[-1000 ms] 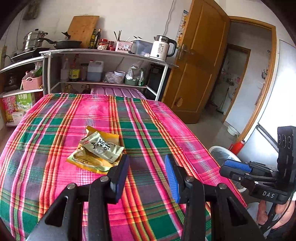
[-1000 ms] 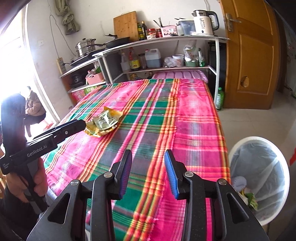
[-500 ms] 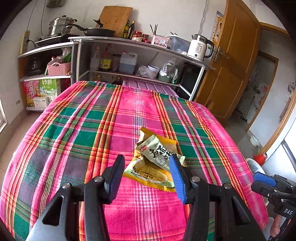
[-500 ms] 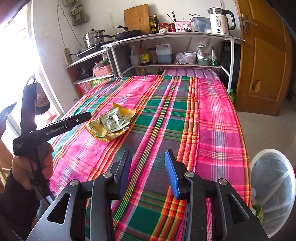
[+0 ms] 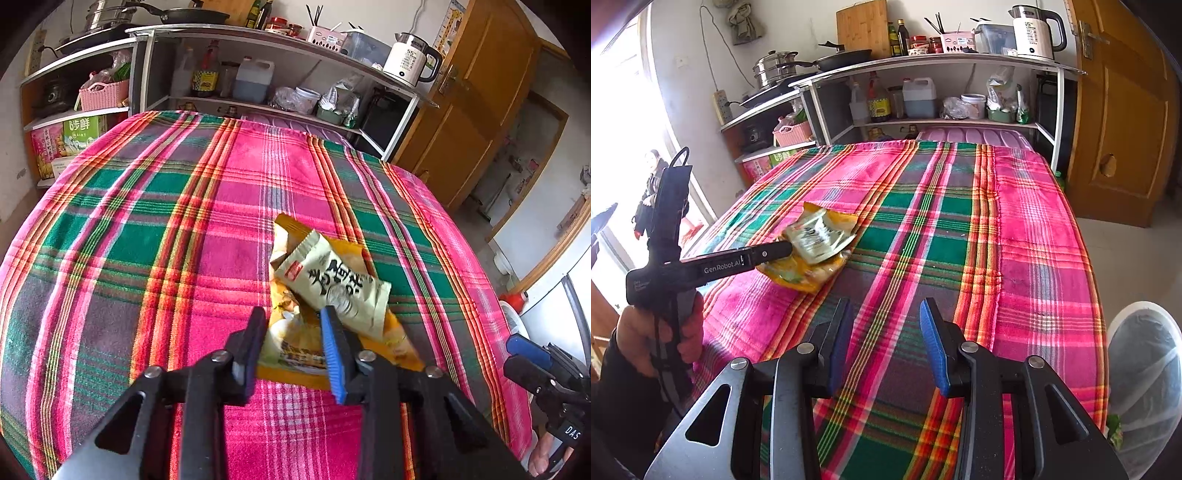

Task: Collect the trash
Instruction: 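Grasp the yellow chip bag with the left tool while the right tool grasps the white packet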

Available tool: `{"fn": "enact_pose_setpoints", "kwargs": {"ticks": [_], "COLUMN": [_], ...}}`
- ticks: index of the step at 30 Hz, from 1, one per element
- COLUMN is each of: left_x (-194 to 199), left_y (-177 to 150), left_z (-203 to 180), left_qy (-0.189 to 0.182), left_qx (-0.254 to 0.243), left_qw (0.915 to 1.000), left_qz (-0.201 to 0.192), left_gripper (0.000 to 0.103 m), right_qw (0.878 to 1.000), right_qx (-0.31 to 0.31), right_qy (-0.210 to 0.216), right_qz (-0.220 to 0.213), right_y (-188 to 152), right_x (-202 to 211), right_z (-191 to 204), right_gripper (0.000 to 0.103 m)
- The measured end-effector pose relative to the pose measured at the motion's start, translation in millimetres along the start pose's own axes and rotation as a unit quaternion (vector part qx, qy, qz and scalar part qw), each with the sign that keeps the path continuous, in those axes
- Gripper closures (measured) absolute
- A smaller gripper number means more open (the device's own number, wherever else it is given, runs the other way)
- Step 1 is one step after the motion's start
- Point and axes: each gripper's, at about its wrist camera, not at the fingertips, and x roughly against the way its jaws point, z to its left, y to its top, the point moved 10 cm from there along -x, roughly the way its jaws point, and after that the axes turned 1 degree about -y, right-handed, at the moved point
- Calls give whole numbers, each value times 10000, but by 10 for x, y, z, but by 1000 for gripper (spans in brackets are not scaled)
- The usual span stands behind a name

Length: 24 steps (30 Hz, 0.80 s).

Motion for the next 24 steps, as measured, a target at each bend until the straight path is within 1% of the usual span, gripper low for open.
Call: {"fn": "enact_pose_setpoints", "kwargs": {"ticks": [1, 5, 8, 12, 15, 17, 19, 22, 24], "left_x": [-11, 14, 60, 158, 266, 317, 346, 363, 361], "left_y": [-12, -27, -64, -154, -274, -361, -403, -344, -293], "left_z": [-26, -143, -262, -473, -697, -811, -846, -722, -627], "left_qy": [-36, -153, -259, -673, -1115, -1296, -1311, -1071, -984], "left_qx": [-39, -254, -446, -690, -1011, -1238, -1326, -1178, -1036], "left_qw": [10000, 9996, 9987, 9953, 9886, 9838, 9824, 9872, 9897], "left_qz": [44, 28, 10, 4, 49, 90, 104, 0, -37], "left_gripper": [86, 92, 93, 94, 94, 94, 94, 95, 94], "right_qw": [10000, 10000, 10000, 10000, 9999, 9999, 9999, 9999, 10000], "right_qx": [-1, 3, -15, -68, -107, -109, -117, -105, -50], "right_qy": [2, -12, -29, -49, -65, -77, -84, -76, -70], "right_qz": [-2, -2, -18, -48, -63, -70, -66, -25, 50], "right_y": [2, -14, -12, -3, 0, -1, -4, -29, -54], "right_x": [-3, 3, 19, 42, 52, 56, 50, 20, -32], "right_z": [3, 8, -26, -74, -105, -110, -120, -122, -115], "right_gripper": [64, 64, 64, 64, 64, 64, 64, 62, 62]}}
